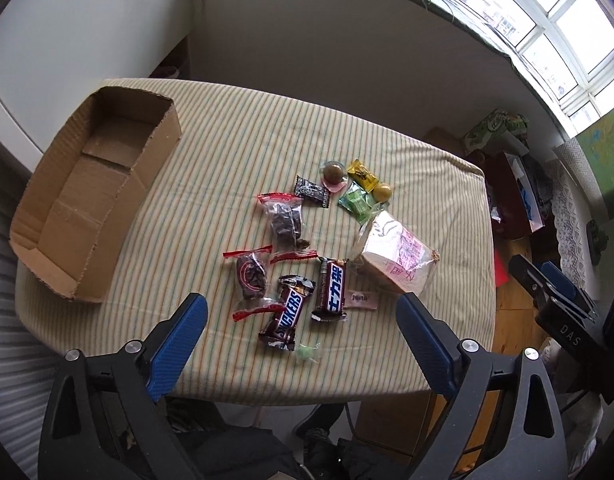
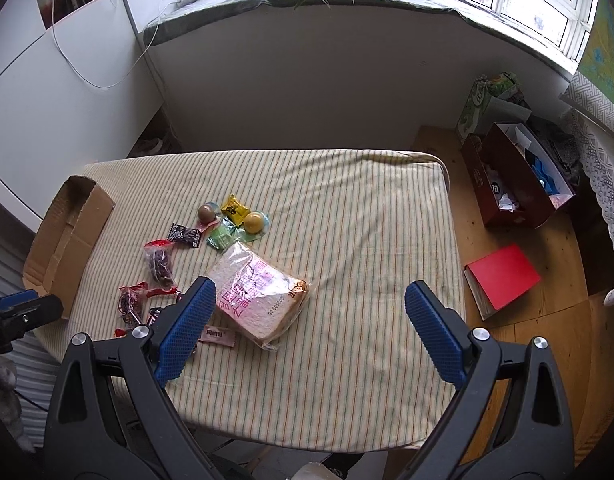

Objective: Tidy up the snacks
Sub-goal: 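Move the left tool toward the packaged bread slice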

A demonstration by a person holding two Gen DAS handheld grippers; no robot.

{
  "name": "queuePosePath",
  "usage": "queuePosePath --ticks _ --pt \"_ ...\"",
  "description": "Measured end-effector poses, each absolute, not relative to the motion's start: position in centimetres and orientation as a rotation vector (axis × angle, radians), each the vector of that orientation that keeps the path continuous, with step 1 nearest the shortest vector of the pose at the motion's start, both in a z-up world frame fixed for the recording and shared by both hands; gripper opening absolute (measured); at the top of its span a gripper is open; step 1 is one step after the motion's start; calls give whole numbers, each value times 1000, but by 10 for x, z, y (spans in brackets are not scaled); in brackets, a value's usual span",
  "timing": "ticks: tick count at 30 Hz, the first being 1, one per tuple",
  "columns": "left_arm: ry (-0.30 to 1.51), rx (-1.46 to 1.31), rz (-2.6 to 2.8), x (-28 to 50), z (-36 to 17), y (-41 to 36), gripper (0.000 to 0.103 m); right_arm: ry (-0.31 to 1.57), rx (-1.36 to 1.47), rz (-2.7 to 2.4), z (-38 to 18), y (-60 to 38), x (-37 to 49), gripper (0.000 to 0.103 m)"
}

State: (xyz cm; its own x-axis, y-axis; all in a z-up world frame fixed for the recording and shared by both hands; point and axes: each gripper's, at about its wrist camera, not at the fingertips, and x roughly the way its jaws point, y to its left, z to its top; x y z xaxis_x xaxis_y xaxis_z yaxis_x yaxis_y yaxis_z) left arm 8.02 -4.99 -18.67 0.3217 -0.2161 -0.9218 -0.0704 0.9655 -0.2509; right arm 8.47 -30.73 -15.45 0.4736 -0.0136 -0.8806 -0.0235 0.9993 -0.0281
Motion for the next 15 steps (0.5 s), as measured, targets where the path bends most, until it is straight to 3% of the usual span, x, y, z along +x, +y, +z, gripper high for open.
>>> queuePosePath --ticks 4,8,10,15 --pt "1253 -262 -112 95 -206 -51 78 1113 -49 27 -170 -309 89 97" --pt "1301 -267 -185 111 -227 -55 55 1153 -13 20 -187 -315 91 96" --pt "1302 -252 -218 116 -232 -60 51 1177 21 16 -195 -319 92 90" --pt "1328 -241 -303 126 -246 -74 41 1223 113 17 -213 -327 93 89"
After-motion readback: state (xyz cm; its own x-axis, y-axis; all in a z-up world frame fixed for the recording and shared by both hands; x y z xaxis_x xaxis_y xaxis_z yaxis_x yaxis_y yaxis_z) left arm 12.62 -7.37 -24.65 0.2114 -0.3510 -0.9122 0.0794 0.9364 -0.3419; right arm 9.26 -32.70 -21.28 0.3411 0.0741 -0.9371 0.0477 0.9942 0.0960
